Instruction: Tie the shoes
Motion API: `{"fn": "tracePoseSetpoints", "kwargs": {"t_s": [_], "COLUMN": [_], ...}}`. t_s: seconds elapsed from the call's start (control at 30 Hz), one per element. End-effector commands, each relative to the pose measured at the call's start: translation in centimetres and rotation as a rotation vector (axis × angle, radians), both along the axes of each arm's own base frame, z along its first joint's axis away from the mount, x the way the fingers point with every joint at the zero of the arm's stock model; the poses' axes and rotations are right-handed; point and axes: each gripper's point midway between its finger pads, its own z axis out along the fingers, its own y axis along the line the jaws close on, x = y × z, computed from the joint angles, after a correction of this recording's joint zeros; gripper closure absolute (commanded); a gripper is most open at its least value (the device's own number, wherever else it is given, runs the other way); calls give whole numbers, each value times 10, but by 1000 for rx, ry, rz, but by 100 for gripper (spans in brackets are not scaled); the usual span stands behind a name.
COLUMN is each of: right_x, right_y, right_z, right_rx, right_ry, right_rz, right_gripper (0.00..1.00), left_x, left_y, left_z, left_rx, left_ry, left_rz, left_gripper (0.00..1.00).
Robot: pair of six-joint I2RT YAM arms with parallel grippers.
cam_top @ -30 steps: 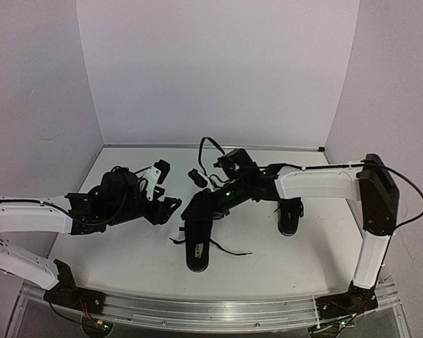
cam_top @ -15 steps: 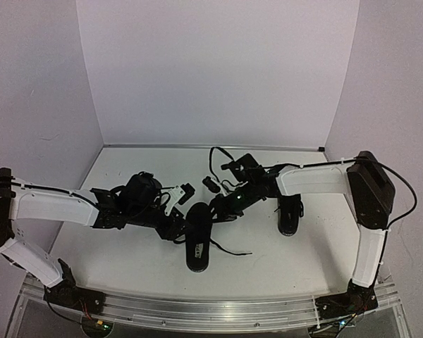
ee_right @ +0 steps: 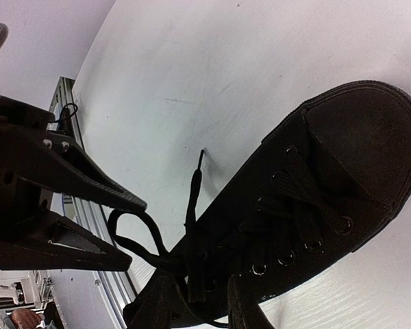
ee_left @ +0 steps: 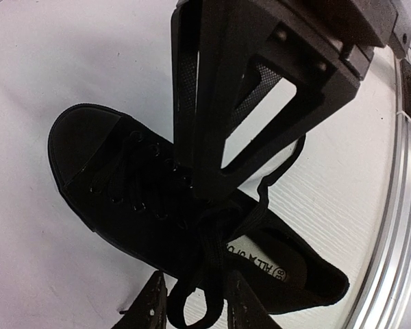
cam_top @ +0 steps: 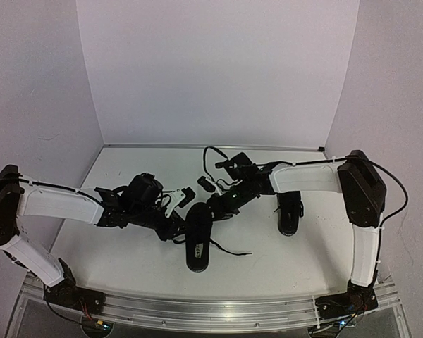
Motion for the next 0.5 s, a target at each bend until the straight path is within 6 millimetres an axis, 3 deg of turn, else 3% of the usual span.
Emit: {"fn": "tracePoseSetpoints", "kwargs": {"t_s": [0.0,0.33,0.47], "right_x": [-2,-10,-11], "right_y": [10,20,18], "right_z": [-1,-10,-11], "right_rx": [9,3,-4], "right_ry": [-5,14,11], "right_rz": [42,73,75], "right_gripper": [74,75,82], "left_x": [2,4,5], "left_y": [-6,-5,-4], "left_z": [14,13,11], "left_rx": [-43,-43,-40], "left_ry": [-6,-7,-3], "left_rz": [-16,-14,-13], "left_gripper": [73,79,81]}}
